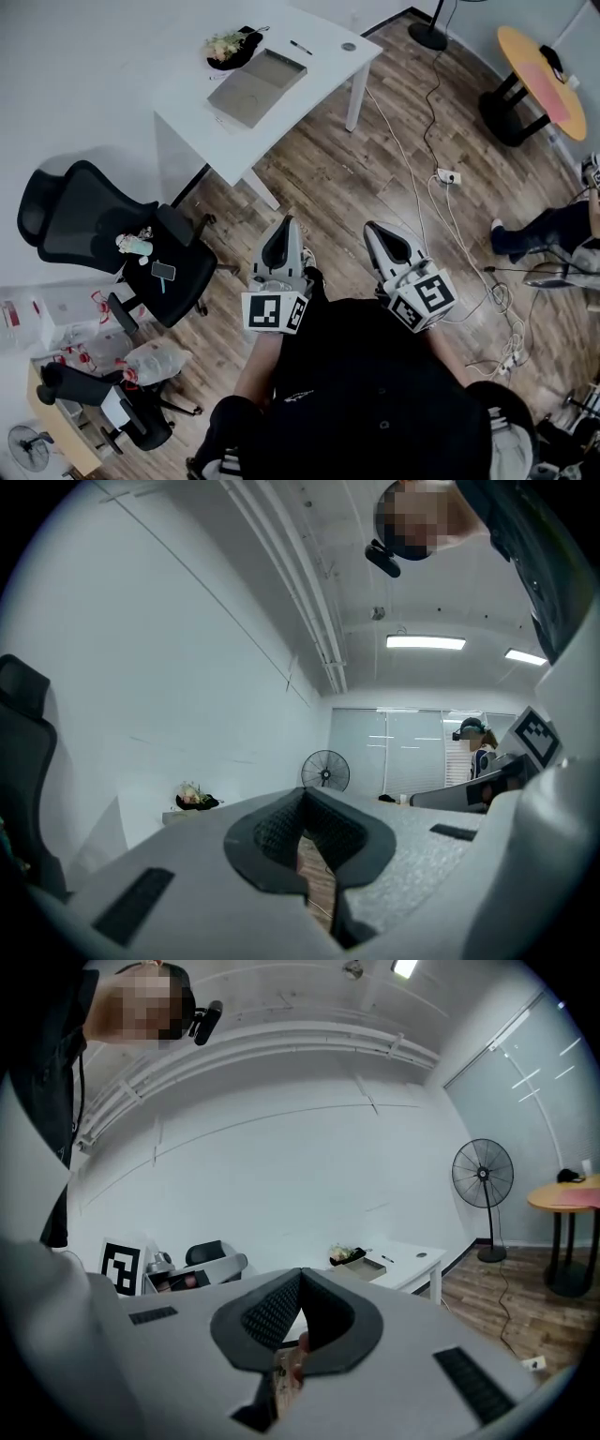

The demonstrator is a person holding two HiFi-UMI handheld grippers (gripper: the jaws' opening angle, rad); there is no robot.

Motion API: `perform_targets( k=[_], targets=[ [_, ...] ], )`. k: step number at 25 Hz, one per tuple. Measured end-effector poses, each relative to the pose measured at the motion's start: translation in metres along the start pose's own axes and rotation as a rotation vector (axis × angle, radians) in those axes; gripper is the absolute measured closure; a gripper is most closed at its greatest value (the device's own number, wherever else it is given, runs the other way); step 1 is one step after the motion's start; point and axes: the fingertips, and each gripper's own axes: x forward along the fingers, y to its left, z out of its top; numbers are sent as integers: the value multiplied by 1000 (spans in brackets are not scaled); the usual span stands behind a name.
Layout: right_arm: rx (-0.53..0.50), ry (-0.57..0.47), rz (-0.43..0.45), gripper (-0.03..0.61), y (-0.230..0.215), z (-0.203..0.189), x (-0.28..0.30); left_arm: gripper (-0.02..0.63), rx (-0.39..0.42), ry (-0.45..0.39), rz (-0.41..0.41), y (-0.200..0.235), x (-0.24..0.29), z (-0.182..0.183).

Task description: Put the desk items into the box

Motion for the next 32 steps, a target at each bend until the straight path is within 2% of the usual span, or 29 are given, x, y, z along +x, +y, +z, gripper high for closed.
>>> perform_targets(
  k=[5, 12, 18, 27, 32],
  targets=[
    [-4, -7, -39, 580, -14, 11, 61, 606, 17, -17, -34, 48, 49, 12],
    [38, -12, -76, 580, -34, 13, 128, 606, 78, 24, -82, 94, 82, 10],
    [25, 15, -72, 580, -31, 8, 170, 606, 54, 49, -32, 145, 85, 4],
    [17, 44, -33, 580, -45, 11, 206, 606, 68, 33, 27, 167, 108, 7],
    [18, 74, 30, 580, -65, 10, 243, 606, 56, 36, 134, 192, 126, 3]
  ],
)
